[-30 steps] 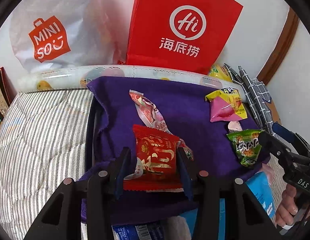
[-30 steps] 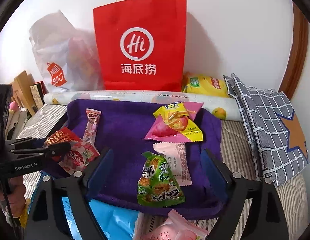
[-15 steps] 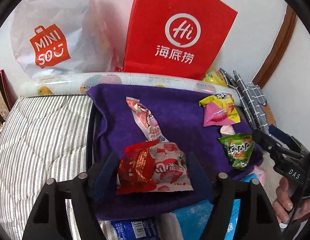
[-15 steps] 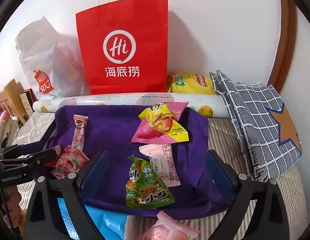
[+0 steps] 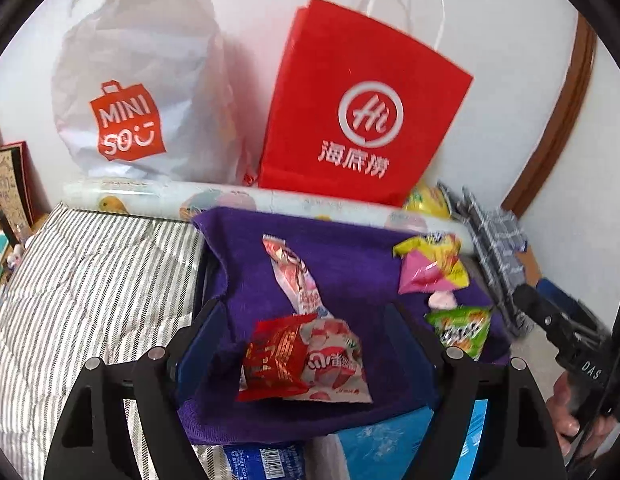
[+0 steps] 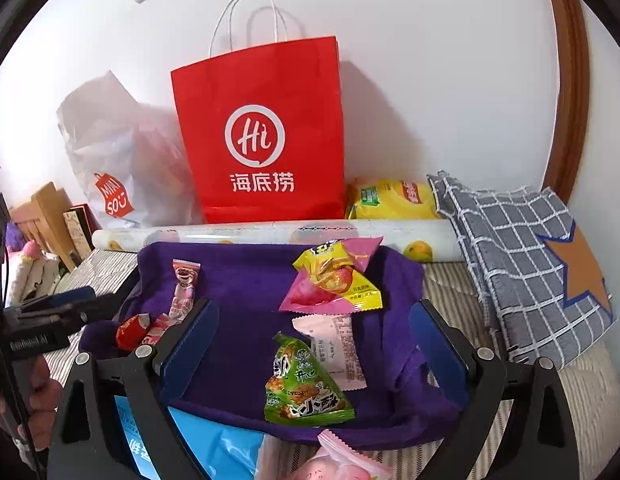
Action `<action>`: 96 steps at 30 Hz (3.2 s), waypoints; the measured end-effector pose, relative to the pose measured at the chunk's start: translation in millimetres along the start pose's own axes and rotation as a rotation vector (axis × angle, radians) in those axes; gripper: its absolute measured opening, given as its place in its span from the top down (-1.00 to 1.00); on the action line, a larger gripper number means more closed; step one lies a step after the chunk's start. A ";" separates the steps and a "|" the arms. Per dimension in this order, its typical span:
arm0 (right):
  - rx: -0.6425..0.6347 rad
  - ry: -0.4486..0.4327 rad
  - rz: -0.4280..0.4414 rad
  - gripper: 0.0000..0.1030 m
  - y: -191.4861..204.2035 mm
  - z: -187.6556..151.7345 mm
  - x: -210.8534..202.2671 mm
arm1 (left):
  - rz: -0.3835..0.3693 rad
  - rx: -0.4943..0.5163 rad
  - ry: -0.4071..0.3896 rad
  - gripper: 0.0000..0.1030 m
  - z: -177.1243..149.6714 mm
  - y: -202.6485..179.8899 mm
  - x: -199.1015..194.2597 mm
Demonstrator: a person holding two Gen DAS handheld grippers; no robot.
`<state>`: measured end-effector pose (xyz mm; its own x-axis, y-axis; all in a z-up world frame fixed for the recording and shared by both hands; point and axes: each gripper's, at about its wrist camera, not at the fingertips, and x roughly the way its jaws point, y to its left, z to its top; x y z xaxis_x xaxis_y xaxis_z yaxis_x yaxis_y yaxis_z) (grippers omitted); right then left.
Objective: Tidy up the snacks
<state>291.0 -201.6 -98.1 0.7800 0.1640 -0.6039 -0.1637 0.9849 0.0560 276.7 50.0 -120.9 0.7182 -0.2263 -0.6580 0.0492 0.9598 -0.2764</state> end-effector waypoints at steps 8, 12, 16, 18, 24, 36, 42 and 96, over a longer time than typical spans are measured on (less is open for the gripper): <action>0.098 0.055 -0.044 -0.73 -30.7 -23.0 -25.1 | 0.016 -0.018 0.042 -0.56 3.7 1.4 -2.2; 0.115 0.143 -0.056 -0.47 -37.3 -49.6 -24.5 | -0.017 -0.056 0.042 -0.56 6.0 6.1 -7.5; 0.097 0.200 -0.060 -0.29 -34.7 -73.8 -23.6 | -0.035 -0.060 0.000 -0.56 8.3 7.5 -19.8; 0.110 0.220 -0.034 -0.25 -34.8 -81.6 -22.1 | -0.049 -0.056 -0.011 -0.56 9.1 6.4 -23.6; 0.183 0.278 0.001 -0.04 -34.4 -96.6 -7.0 | -0.020 -0.010 -0.052 -0.56 6.0 1.6 -28.6; 0.234 0.273 0.025 0.60 -45.4 -89.0 -39.0 | -0.094 -0.036 -0.063 -0.56 10.4 5.7 -39.5; 0.160 0.339 0.063 0.60 -46.0 -101.5 -76.8 | -0.120 -0.041 -0.054 -0.56 12.9 4.9 -44.5; 0.076 0.298 -0.114 0.21 -51.5 -147.5 -47.2 | -0.091 0.072 0.124 -0.56 -63.8 14.5 -65.8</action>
<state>173.6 -268.2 -189.8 0.5774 0.0405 -0.8154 -0.0318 0.9991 0.0271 185.9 68.3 -126.3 0.6173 -0.3278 -0.7152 0.1635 0.9427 -0.2909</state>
